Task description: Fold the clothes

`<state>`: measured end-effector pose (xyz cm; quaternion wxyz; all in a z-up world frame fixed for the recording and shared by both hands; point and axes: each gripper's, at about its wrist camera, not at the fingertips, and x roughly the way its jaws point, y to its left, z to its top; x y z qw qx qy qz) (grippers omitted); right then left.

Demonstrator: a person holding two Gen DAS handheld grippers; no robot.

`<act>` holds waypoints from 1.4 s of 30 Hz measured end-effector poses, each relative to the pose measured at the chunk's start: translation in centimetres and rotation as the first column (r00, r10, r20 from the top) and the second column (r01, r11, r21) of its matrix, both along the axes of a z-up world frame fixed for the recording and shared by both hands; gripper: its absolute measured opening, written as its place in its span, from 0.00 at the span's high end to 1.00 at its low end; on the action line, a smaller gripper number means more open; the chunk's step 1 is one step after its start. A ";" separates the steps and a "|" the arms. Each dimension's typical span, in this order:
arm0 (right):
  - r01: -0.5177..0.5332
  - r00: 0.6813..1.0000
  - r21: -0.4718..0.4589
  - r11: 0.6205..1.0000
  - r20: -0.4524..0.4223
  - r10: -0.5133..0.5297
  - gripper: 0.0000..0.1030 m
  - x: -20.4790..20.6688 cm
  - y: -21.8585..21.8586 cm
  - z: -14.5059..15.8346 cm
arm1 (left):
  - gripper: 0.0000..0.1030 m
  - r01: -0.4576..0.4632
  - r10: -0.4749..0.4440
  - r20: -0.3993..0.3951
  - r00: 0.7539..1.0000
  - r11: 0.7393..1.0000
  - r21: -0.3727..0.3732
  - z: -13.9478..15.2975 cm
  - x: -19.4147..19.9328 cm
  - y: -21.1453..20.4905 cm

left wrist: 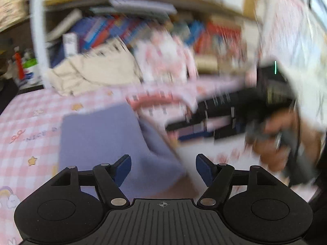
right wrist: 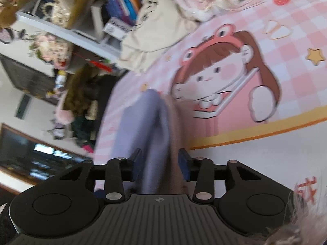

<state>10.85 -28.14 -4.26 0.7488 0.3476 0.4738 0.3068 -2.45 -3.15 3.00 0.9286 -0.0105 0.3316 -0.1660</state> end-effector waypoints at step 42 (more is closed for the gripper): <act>0.087 0.981 -0.250 0.964 0.190 -0.040 0.80 0.0 2.7 0.0 | 0.32 0.007 0.005 -0.029 1.000 0.925 0.380 -6.4 0.7 -1.1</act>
